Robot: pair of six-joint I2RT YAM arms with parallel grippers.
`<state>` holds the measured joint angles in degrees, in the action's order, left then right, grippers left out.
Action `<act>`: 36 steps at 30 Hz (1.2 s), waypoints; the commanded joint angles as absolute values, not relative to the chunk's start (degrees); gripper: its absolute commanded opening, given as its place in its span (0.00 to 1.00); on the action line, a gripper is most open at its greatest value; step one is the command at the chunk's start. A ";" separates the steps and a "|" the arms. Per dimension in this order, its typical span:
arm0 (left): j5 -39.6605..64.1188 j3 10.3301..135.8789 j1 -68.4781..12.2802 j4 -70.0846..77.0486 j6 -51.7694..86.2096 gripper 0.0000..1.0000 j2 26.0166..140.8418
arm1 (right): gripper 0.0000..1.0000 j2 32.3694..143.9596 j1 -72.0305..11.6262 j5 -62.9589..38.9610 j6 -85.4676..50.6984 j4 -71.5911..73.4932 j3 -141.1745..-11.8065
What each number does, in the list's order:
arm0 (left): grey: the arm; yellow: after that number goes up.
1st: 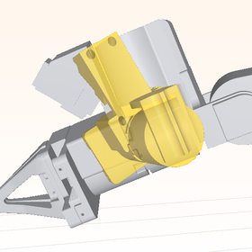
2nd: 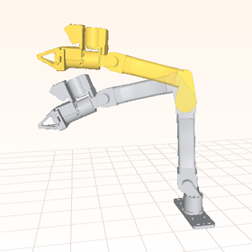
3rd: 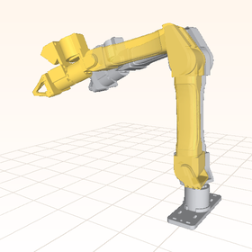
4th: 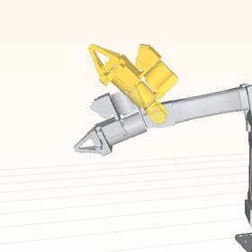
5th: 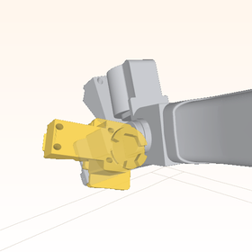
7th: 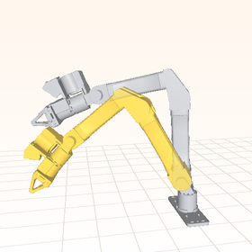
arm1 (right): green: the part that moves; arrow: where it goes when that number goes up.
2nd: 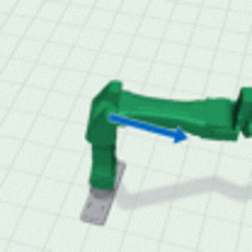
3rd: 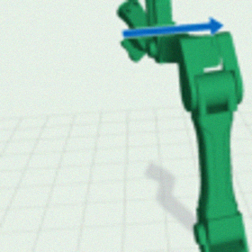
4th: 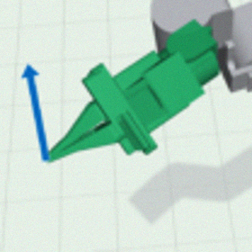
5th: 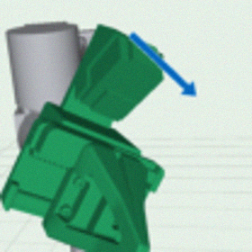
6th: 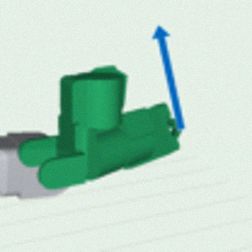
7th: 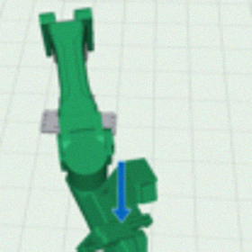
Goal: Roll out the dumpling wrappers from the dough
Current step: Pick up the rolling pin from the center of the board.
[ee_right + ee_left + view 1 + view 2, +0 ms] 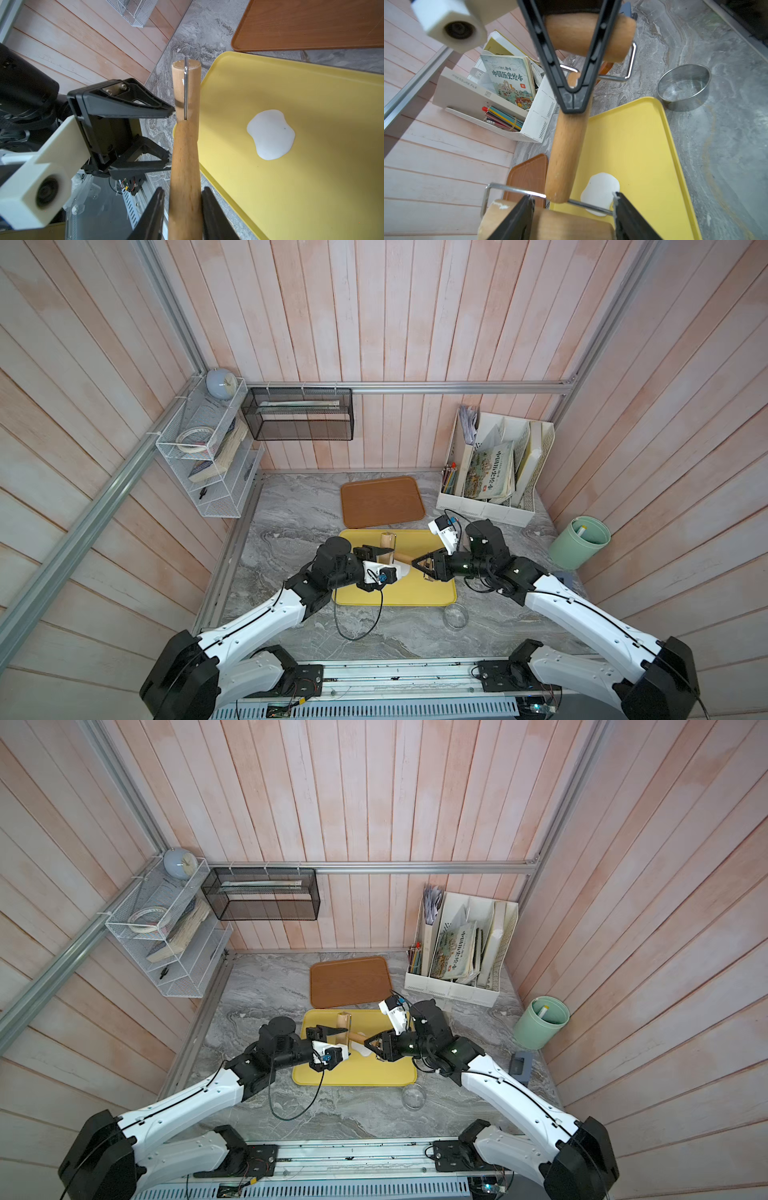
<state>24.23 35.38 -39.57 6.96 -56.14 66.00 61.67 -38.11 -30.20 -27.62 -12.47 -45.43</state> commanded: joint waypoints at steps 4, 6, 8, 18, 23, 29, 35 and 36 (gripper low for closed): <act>23.70 35.66 -41.20 12.72 -57.86 0.63 68.46 | 0.00 61.61 -40.06 -31.58 -28.04 -10.24 -44.68; 23.74 35.90 -41.54 12.79 -57.26 0.62 69.07 | 0.00 61.79 -40.49 -31.74 -28.26 -9.85 -44.64; 23.47 35.29 -41.66 13.69 -56.53 0.61 69.33 | 0.00 61.96 -40.69 -32.01 -28.45 -9.58 -44.69; 22.44 33.63 -41.75 13.99 -54.38 0.00 67.09 | 0.00 62.62 -40.78 -33.70 -32.45 -6.47 -43.33; 21.36 32.99 -41.92 16.14 -53.87 0.00 65.54 | 0.40 65.39 -40.85 -35.94 -38.61 -3.06 -42.84; 22.75 32.71 -42.03 15.13 -54.56 0.00 65.38 | 0.57 68.00 -42.34 -36.90 -39.32 -1.52 -43.60; 23.29 31.32 -42.01 16.85 -54.11 0.00 65.22 | 0.56 71.26 -43.50 -35.80 -37.30 -5.19 -45.85; 23.44 31.29 -42.01 17.15 -54.07 0.00 65.17 | 0.56 71.68 -43.59 -35.49 -36.97 -5.67 -46.06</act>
